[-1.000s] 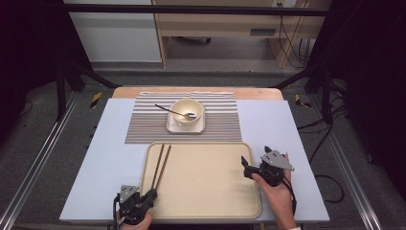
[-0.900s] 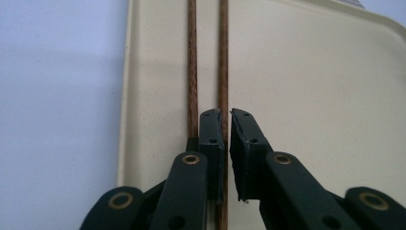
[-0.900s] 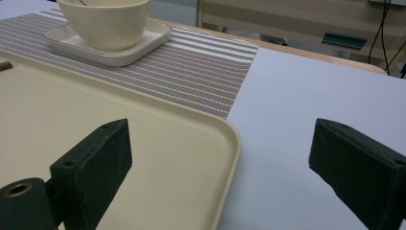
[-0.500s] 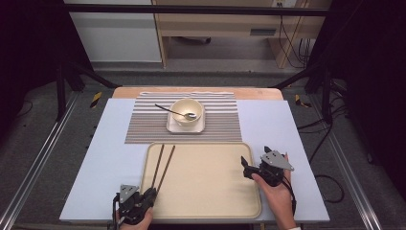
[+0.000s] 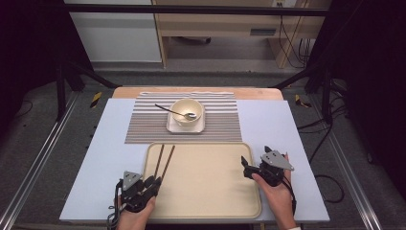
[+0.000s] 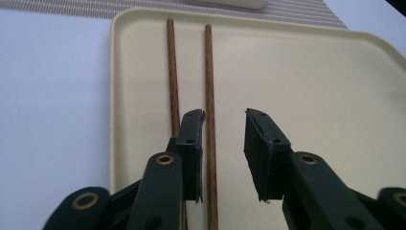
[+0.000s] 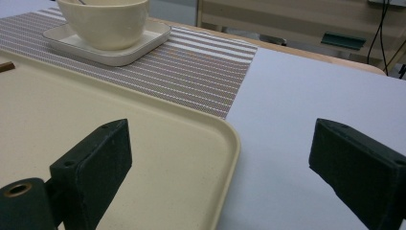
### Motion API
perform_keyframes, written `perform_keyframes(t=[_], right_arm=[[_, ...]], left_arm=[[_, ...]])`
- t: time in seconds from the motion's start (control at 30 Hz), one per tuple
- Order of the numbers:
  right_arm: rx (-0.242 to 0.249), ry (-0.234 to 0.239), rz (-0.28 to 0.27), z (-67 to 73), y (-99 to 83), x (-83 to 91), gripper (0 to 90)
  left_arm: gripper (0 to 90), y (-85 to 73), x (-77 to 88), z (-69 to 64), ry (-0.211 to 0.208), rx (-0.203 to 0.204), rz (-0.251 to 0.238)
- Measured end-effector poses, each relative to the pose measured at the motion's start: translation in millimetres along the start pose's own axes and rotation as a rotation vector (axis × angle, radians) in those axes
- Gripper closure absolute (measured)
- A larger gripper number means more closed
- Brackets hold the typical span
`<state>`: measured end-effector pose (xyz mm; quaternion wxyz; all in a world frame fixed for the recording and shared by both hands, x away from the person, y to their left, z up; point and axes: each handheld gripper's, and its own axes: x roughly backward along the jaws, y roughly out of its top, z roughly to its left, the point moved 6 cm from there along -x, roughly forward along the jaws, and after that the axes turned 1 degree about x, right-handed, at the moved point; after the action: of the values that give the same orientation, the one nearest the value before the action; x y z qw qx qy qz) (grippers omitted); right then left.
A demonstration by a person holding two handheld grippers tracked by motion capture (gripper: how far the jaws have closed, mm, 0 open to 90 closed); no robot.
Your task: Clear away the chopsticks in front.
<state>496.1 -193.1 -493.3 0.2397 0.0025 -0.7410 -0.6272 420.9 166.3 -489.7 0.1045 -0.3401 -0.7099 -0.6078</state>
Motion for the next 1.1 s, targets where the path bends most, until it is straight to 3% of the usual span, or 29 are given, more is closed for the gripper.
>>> perform_keyframes(t=[0.3, 0.5, 0.63, 0.93, 1.0, 1.1], right_arm=[[0.008, -0.020, -0.001, -3.4, 0.0, 0.1, 5.8], [0.031, -0.022, 0.007, -2.0, -0.8, -0.5, 5.2], [0.032, -0.026, 0.007, -1.9, -0.9, -0.7, 4.9], [0.030, -0.033, 0.001, -4.8, -0.1, -0.2, 4.9], [0.029, -0.032, -0.003, -5.3, 0.2, -0.1, 4.9], [0.023, -0.034, -0.009, -5.7, 1.2, 0.4, 4.9]], left_arm=[[49.5, 32.8, -10.4, -5.5, -0.004, -0.124, -0.062], [33.8, 45.0, -24.6, -5.2, -0.031, -0.162, -0.078], [24.3, 56.7, -29.8, -7.9, -0.055, -0.221, -0.081], [13.2, 89.5, -34.4, -7.6, -0.051, -0.307, -0.100], [12.0, 95.4, -36.7, -8.7, -0.064, -0.308, -0.108], [10.9, 101.5, -41.9, -9.8, -0.071, -0.353, -0.114]])
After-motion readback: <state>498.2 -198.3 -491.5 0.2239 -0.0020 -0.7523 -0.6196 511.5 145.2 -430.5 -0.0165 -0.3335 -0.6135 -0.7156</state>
